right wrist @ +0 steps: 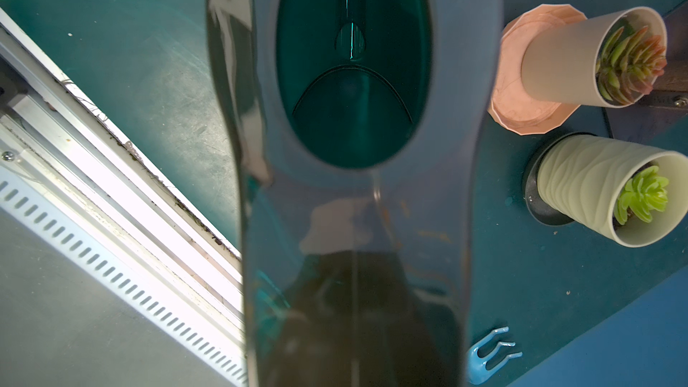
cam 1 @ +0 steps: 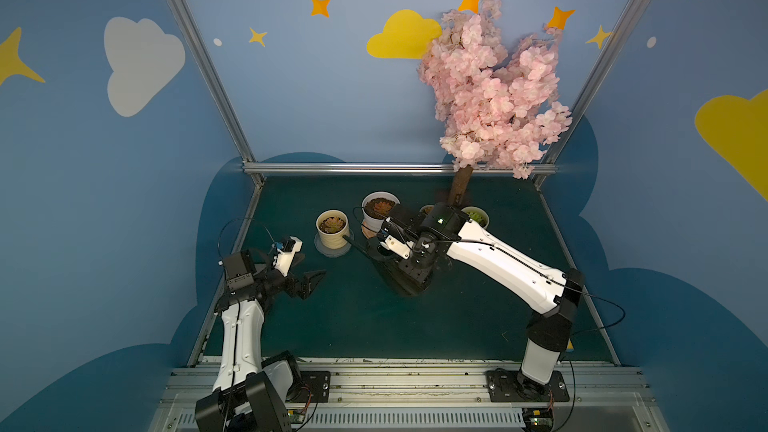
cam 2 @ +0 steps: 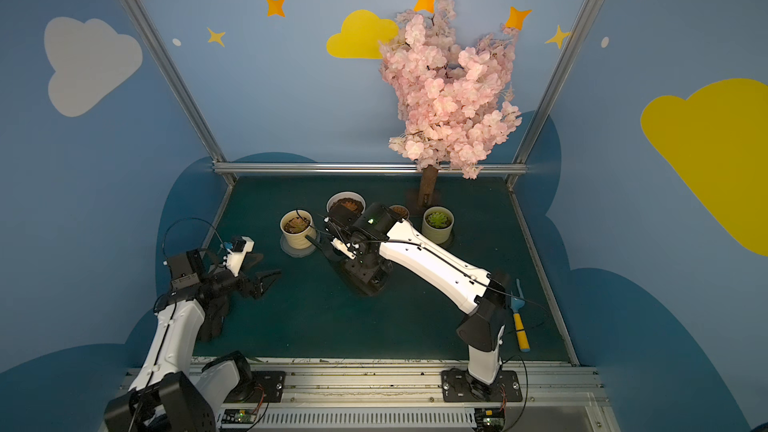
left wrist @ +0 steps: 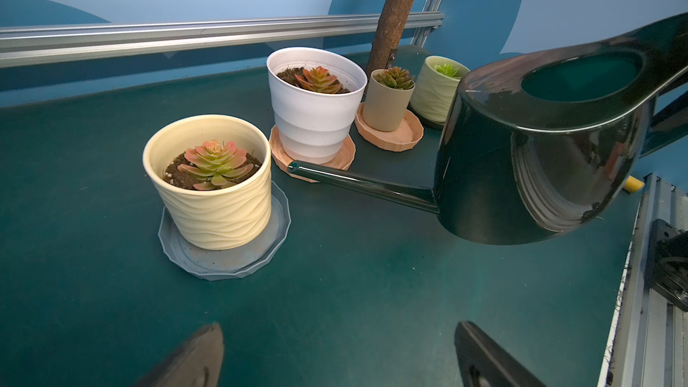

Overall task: Water the succulent around the soil edge
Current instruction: Water the soil of the potted plant with water.

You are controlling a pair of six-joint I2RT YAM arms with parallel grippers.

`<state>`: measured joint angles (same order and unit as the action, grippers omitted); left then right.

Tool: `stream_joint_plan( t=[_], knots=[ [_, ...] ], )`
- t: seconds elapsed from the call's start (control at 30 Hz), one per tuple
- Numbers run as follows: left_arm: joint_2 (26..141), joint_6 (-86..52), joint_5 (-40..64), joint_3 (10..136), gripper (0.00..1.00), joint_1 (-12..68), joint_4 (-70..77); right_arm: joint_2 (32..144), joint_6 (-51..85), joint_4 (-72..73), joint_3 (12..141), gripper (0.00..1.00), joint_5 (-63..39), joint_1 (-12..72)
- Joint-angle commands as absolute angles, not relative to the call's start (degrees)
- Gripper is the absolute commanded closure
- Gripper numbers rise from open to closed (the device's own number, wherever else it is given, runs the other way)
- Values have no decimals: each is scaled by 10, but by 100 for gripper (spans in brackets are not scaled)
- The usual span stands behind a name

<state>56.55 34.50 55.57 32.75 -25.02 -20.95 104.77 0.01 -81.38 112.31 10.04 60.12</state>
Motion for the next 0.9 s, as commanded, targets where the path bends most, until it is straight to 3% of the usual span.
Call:
stream_joint_plan(
  t=[0.0,0.87],
  knots=[
    [560,349,564,322,0,-249,-213,1049,3,-821,1143,100,108,605],
    [558,348,563,322,0,-248,-213,1040,9,-807,1123,100,112,606]
  ],
)
